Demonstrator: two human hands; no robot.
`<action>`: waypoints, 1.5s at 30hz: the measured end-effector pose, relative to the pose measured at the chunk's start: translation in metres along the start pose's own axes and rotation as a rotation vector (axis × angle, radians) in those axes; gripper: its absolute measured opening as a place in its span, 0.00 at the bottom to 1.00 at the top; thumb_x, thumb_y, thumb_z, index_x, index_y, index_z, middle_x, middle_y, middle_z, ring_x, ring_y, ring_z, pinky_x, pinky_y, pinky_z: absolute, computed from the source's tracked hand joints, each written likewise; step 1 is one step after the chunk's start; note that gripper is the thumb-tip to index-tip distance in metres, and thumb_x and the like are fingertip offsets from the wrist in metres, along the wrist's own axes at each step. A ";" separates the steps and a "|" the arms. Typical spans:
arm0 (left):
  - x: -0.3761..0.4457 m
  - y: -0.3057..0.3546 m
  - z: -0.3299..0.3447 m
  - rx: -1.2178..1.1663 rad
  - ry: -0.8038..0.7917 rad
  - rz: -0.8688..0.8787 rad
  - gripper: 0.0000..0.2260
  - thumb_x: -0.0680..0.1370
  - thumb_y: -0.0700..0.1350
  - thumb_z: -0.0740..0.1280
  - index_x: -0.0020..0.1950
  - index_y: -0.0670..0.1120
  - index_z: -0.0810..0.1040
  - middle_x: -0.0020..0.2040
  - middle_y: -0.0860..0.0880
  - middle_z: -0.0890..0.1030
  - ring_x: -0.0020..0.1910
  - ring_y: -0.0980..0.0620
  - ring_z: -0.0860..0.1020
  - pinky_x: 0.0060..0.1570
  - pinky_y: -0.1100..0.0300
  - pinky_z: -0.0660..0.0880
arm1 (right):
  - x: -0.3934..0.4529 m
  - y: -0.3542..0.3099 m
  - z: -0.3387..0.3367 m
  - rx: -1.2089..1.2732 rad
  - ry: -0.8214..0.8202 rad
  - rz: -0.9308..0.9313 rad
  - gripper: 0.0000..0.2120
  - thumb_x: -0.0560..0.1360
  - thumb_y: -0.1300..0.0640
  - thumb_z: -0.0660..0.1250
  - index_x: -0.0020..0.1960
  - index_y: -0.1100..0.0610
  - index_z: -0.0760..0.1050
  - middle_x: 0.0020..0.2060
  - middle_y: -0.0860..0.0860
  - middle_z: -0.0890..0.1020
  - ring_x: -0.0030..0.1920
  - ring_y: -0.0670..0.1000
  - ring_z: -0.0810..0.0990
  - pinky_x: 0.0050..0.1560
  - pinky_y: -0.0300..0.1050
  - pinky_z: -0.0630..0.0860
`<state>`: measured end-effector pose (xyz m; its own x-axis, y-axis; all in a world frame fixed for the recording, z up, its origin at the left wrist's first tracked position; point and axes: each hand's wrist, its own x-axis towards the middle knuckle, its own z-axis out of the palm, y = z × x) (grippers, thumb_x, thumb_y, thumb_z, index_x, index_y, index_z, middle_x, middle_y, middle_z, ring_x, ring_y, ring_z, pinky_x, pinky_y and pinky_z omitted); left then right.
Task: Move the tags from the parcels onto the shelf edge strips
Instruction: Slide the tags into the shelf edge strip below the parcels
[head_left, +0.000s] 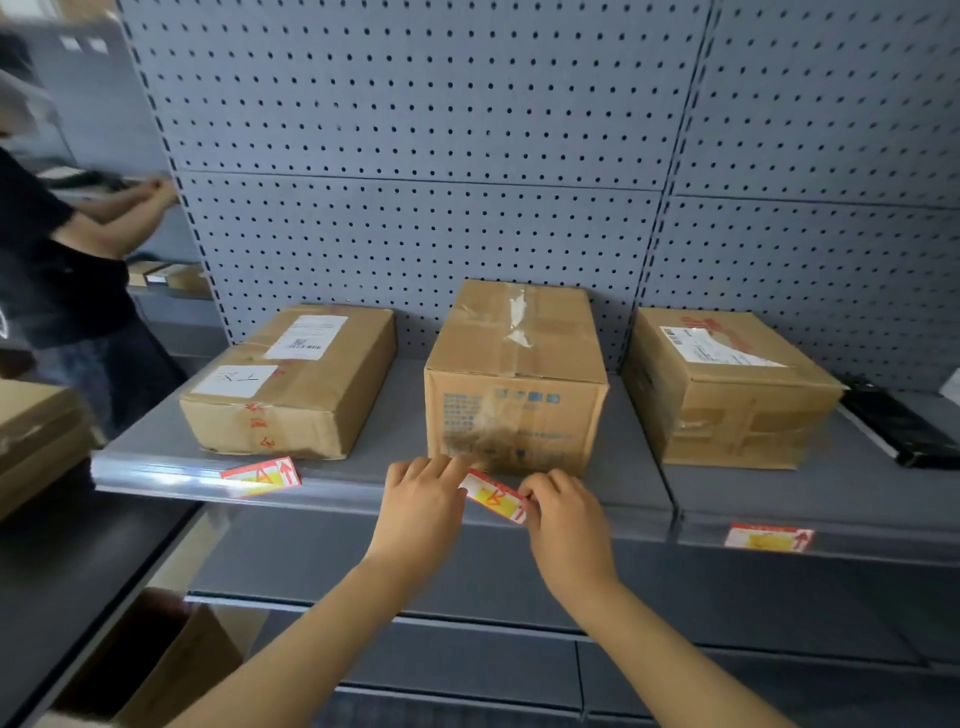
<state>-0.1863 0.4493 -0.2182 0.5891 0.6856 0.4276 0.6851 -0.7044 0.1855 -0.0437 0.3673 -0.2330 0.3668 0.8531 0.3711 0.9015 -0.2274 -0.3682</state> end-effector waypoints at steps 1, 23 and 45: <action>0.000 0.000 0.000 -0.012 -0.004 -0.003 0.14 0.72 0.38 0.71 0.56 0.47 0.78 0.46 0.48 0.82 0.43 0.43 0.80 0.46 0.52 0.71 | 0.001 0.001 0.000 -0.003 -0.009 -0.007 0.06 0.74 0.63 0.66 0.50 0.56 0.78 0.46 0.52 0.79 0.47 0.55 0.76 0.43 0.47 0.71; -0.001 -0.001 0.000 0.098 -0.033 0.126 0.12 0.59 0.39 0.80 0.33 0.49 0.80 0.28 0.53 0.79 0.27 0.50 0.78 0.29 0.59 0.72 | 0.007 0.012 -0.005 -0.100 -0.086 -0.107 0.11 0.75 0.66 0.64 0.53 0.53 0.79 0.48 0.49 0.78 0.50 0.51 0.75 0.46 0.46 0.74; -0.004 0.002 0.009 0.177 -0.104 0.171 0.14 0.55 0.35 0.79 0.32 0.48 0.80 0.29 0.51 0.78 0.26 0.48 0.77 0.30 0.58 0.72 | 0.004 0.014 -0.010 -0.140 -0.152 -0.108 0.13 0.75 0.66 0.62 0.55 0.56 0.80 0.50 0.51 0.77 0.52 0.52 0.74 0.47 0.48 0.75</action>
<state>-0.1833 0.4463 -0.2274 0.7371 0.5814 0.3444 0.6310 -0.7746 -0.0428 -0.0270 0.3632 -0.2285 0.2369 0.9346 0.2654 0.9607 -0.1846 -0.2073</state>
